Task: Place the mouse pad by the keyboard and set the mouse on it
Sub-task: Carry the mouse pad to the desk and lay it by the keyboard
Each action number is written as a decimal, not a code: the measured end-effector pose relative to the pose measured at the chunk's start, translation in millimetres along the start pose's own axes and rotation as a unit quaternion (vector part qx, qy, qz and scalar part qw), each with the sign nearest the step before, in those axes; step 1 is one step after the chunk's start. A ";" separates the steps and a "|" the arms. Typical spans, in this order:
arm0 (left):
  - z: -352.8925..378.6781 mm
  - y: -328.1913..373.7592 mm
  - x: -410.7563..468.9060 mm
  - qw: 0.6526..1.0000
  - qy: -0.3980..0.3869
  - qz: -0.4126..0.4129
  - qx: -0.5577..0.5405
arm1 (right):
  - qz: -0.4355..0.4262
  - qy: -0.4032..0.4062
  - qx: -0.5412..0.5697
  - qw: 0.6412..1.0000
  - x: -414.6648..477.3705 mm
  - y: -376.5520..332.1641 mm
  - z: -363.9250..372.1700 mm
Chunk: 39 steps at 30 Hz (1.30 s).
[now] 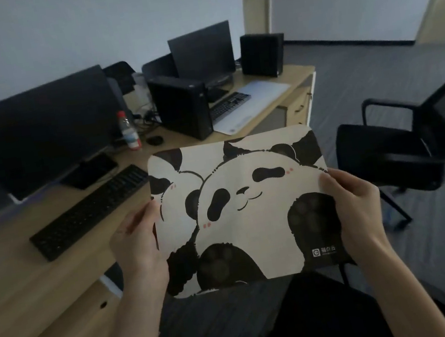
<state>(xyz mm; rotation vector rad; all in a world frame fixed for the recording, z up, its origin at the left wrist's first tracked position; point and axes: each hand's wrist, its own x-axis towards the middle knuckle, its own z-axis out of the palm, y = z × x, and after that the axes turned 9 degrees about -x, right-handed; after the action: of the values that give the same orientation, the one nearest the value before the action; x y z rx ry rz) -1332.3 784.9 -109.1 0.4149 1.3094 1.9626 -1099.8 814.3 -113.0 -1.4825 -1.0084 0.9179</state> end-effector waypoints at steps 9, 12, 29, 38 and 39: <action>-37.4 47.9 115.8 0.999 0.017 -0.008 -0.051 | -0.024 -0.018 0.000 1.000 17.9 -26.9 135.7; -41.8 53.1 156.0 0.999 0.020 -0.003 -0.046 | -0.017 -0.016 0.004 1.000 29.7 -29.0 176.5; 36.4 10.6 344.2 0.997 0.043 -0.019 -0.055 | -0.020 -0.044 -0.018 0.999 205.6 -39.2 311.5; 98.9 -15.3 439.5 0.992 0.109 0.008 -0.066 | -0.034 -0.113 -0.059 0.991 333.1 -52.0 389.8; 102.5 -18.9 449.9 0.990 0.123 0.009 -0.070 | -0.035 -0.125 -0.064 0.990 345.9 -50.8 401.5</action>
<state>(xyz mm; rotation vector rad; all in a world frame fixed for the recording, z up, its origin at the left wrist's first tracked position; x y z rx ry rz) -1568.6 1180.6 -138.2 0.1179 1.3086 2.1585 -1360.2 1278.4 -125.2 -1.4525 -1.3151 1.0213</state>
